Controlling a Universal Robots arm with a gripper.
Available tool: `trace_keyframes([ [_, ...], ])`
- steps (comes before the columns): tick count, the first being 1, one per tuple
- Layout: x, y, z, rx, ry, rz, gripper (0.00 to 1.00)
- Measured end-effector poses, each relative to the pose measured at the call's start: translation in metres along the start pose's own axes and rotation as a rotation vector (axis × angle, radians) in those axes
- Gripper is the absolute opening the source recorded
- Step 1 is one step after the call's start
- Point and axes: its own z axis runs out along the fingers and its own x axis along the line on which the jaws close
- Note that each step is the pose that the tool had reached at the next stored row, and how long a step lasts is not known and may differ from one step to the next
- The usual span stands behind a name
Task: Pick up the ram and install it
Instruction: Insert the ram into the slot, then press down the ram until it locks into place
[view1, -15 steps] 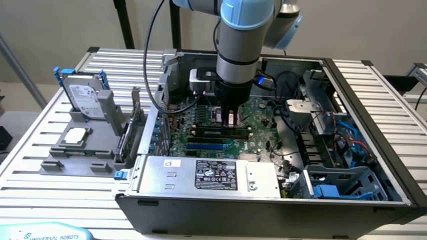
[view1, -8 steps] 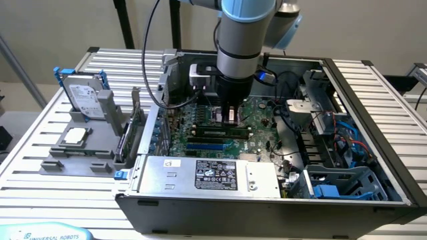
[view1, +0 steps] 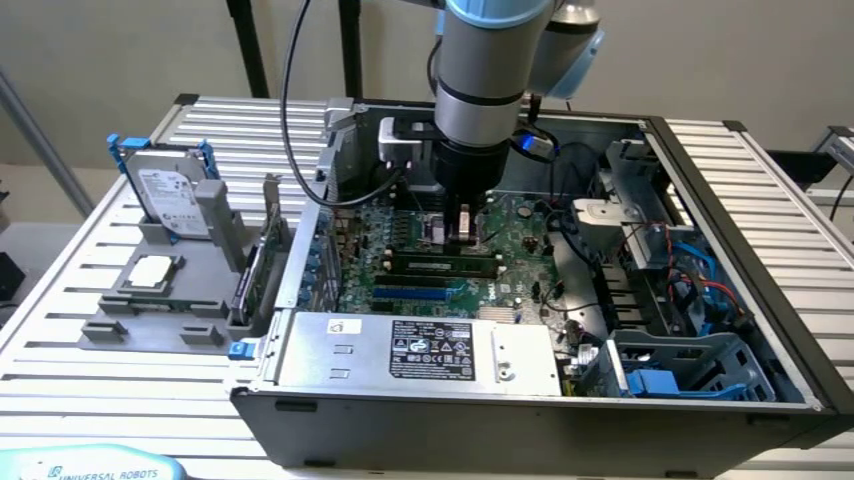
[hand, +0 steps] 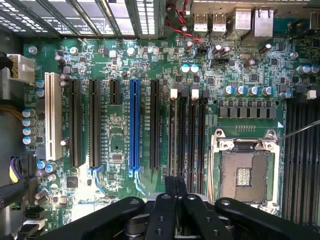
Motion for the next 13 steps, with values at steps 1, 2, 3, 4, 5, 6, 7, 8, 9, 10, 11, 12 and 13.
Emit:
trace_keyframes([
  [1,0.0000,0.0000,-0.0001,0.0000,0.0001,0.000,0.11],
  [2,0.0000,0.0000,-0.0002,-0.0001,0.0002,0.000,0.11],
  [3,0.0000,0.0000,-0.0002,-0.0001,0.0002,0.000,0.11],
  [4,0.0000,0.0001,-0.0002,-0.0001,0.0002,0.000,0.11],
  [5,0.0000,0.0000,-0.0002,-0.0002,0.0002,0.000,0.11],
  [6,0.0000,0.0000,-0.0002,-0.0001,0.0002,0.000,0.11],
  [7,0.0000,0.0001,-0.0002,-0.0001,0.0002,0.000,0.11],
  [8,0.0000,0.0001,-0.0002,-0.0001,0.0002,0.000,0.11],
  [9,0.0000,0.0001,-0.0002,-0.0002,0.0002,0.000,0.11],
  [10,0.0000,0.0001,-0.0002,-0.0002,0.0001,0.000,0.11],
  [11,0.0000,0.0000,-0.0002,-0.0001,0.0002,0.000,0.11],
  [12,0.0000,0.0000,-0.0002,-0.0002,0.0002,0.000,0.11],
  [13,0.0000,0.0001,-0.0002,-0.0002,0.0002,0.000,0.11],
])
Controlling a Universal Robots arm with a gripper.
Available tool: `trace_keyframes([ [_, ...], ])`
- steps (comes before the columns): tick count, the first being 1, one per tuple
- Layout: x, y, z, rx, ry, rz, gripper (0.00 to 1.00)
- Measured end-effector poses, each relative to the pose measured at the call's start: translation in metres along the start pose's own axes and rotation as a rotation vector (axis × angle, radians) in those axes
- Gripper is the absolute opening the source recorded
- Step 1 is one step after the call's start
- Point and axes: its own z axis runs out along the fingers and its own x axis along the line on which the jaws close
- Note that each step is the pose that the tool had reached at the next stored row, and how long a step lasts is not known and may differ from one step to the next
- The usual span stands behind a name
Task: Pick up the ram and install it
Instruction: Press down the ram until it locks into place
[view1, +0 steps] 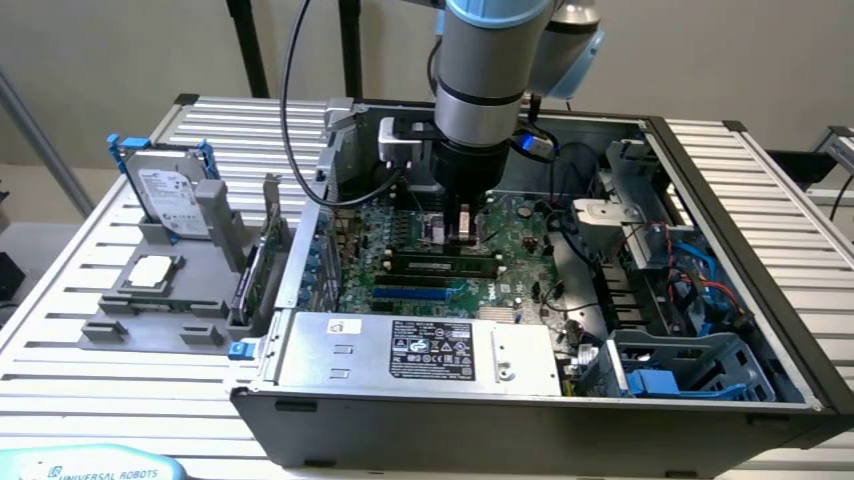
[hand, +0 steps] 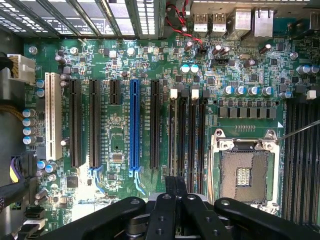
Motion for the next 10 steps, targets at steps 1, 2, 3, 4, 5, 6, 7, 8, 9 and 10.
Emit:
trace_keyframes([
  [1,0.0000,0.0000,0.0000,0.0000,0.0000,0.000,0.11],
  [2,0.0000,0.0000,0.0000,0.0000,0.0000,0.000,0.11],
  [3,0.0000,0.0001,0.0000,0.0000,0.0000,0.000,0.11],
  [4,-0.0002,0.0001,0.0002,0.0000,0.0000,0.000,0.11],
  [5,-0.0006,0.0001,0.0007,0.0001,-0.0001,0.000,0.11],
  [6,-0.0010,0.0001,0.0012,0.0000,-0.0001,0.000,0.11],
  [7,-0.0016,0.0001,0.0019,0.0001,0.0000,0.000,0.11],
  [8,-0.0021,0.0002,0.0027,0.0000,0.0000,0.000,0.11],
  [9,-0.0027,0.0003,0.0036,0.0000,0.0001,0.000,0.11],
  [10,-0.0031,0.0004,0.0046,0.0000,0.0001,0.000,0.11],
])
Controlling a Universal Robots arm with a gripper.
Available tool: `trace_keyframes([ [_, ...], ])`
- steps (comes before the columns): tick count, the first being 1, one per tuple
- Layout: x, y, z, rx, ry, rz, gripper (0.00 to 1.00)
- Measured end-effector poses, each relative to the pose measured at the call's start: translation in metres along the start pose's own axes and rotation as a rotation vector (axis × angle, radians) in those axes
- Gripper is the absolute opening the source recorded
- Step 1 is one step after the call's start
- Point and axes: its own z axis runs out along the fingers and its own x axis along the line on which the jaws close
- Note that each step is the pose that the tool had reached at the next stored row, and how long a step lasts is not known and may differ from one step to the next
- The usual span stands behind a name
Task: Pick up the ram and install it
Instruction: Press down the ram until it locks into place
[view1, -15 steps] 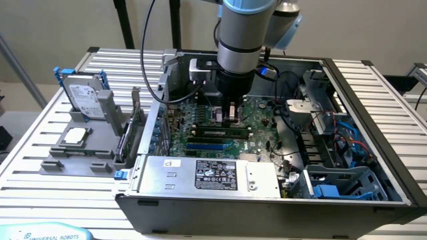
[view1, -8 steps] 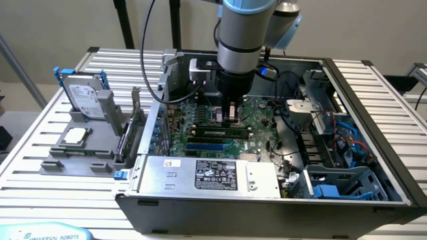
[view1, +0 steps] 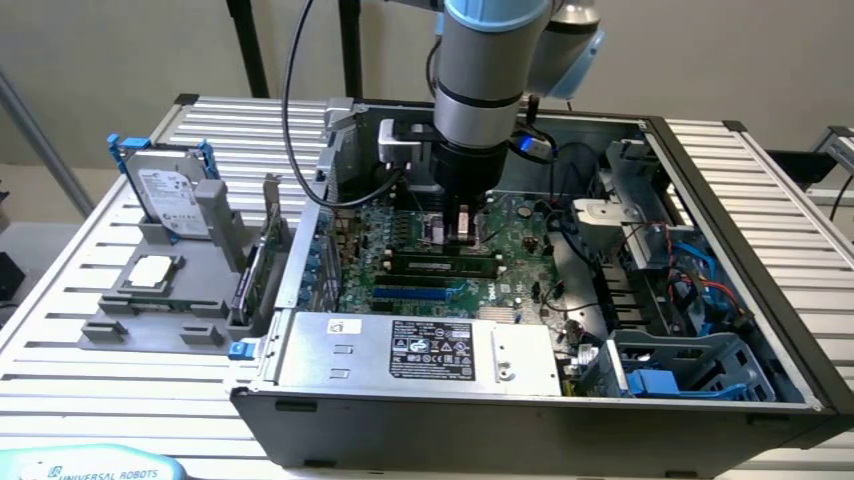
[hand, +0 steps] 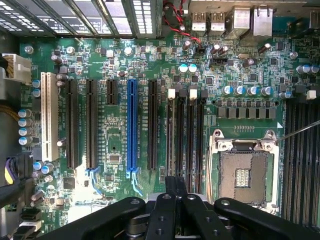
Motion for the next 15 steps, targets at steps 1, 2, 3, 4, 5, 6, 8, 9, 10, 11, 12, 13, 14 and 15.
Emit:
trace_keyframes([
  [1,0.000,0.0001,0.0011,0.0000,0.0001,0.000,0.11],
  [2,0.000,0.0002,0.0024,0.0001,0.0000,0.000,0.11],
  [3,-0.001,0.0002,0.0036,0.0001,0.0000,0.000,0.11],
  [4,-0.001,0.0002,0.0048,0.0000,0.0000,0.000,0.11],
  [5,-0.001,0.0002,0.0060,0.0001,0.0001,0.000,0.11],
  [6,-0.001,0.0003,0.0070,0.0000,0.0003,0.000,0.11],
  [8,0.000,0.0003,0.0093,-0.0002,0.0010,0.000,0.11],
  [9,0.000,0.0004,0.0105,-0.0004,0.0017,0.000,0.11],
  [10,0.000,0.0004,0.0121,-0.0003,0.0014,0.000,0.11],
  [11,0.000,0.0005,0.0136,-0.0004,0.0015,0.000,0.11],
  [12,0.000,0.0005,0.0151,-0.0004,0.0015,0.000,0.11],
  [13,0.000,0.0005,0.0159,-0.0003,0.0011,0.000,0.11],
  [14,0.000,0.0005,0.0159,-0.0003,0.0010,0.000,0.11],
  [15,0.000,0.0006,0.0155,-0.0004,0.0012,0.000,0.11],
])
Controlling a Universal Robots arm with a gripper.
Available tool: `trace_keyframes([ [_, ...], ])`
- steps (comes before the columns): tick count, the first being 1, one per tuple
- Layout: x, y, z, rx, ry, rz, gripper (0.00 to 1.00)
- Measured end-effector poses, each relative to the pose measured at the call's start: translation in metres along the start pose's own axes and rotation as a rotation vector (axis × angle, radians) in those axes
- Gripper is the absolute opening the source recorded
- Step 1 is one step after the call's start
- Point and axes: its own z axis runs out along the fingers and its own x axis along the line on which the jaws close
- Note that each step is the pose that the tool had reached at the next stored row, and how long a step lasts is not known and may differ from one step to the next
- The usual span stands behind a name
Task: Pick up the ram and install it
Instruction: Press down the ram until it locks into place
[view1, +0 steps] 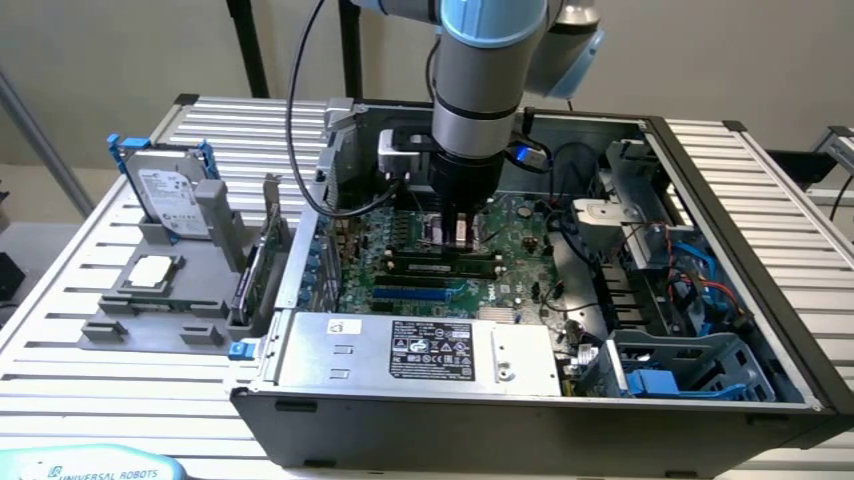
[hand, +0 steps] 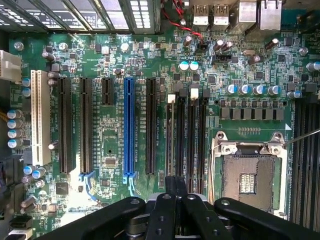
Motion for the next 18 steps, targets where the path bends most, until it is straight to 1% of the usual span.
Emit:
trace_keyframes([
  [1,0.000,0.0000,-0.0017,0.0001,-0.0003,0.000,0.11],
  [2,0.000,0.0000,-0.0045,0.0006,-0.0026,0.000,0.11],
  [4,-0.001,0.0001,-0.0135,0.0000,-0.0013,0.000,0.11],
  [6,-0.001,0.0002,-0.0209,0.0001,-0.0021,0.000,0.11],
  [7,-0.001,0.0002,-0.0230,-0.0001,-0.0027,0.000,0.11],
  [9,-0.001,0.0002,-0.0234,0.0001,-0.0039,0.000,0.11],
  [18,-0.001,0.0002,-0.0235,0.0000,-0.0038,0.000,0.11],
])
